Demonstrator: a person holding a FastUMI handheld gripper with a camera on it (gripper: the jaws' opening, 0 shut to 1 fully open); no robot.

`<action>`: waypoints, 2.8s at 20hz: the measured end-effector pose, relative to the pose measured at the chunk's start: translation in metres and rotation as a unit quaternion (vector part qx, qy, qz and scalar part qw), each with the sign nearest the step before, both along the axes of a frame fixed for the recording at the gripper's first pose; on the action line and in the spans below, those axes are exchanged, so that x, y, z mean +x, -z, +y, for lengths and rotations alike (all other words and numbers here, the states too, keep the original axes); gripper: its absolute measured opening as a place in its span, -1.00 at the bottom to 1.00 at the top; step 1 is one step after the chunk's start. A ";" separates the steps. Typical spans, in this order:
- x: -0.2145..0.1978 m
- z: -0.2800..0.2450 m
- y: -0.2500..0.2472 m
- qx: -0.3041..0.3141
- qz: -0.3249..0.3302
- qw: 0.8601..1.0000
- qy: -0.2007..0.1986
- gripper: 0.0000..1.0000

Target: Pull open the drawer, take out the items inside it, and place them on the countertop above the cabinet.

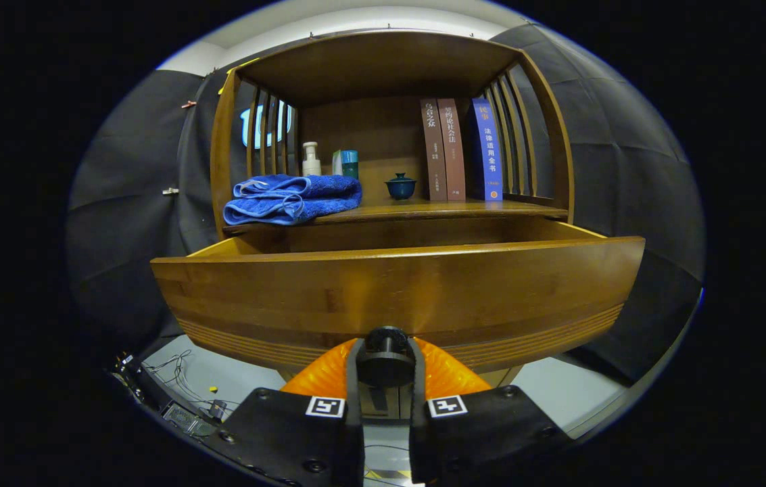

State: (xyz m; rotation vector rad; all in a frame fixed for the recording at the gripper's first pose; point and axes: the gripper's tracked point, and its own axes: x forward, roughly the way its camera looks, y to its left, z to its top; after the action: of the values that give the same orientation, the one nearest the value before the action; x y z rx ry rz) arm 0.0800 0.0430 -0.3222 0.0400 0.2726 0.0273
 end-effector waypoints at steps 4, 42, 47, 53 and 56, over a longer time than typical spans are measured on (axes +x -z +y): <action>-0.018 0.000 0.004 0.002 0.002 1.000 -0.001 -0.40; 0.108 -0.006 -0.060 -0.017 0.232 0.973 0.003 1.00; 0.128 0.002 -0.006 -0.033 0.312 0.950 -0.007 0.88; 0.137 -0.004 0.015 -0.037 0.351 0.936 0.002 -0.07; 0.134 -0.008 0.010 -0.035 0.352 0.935 0.008 -0.56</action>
State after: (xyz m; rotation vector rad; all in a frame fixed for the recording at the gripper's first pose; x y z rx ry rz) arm 0.2140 0.0352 -0.3323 -0.0217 0.9916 -0.0154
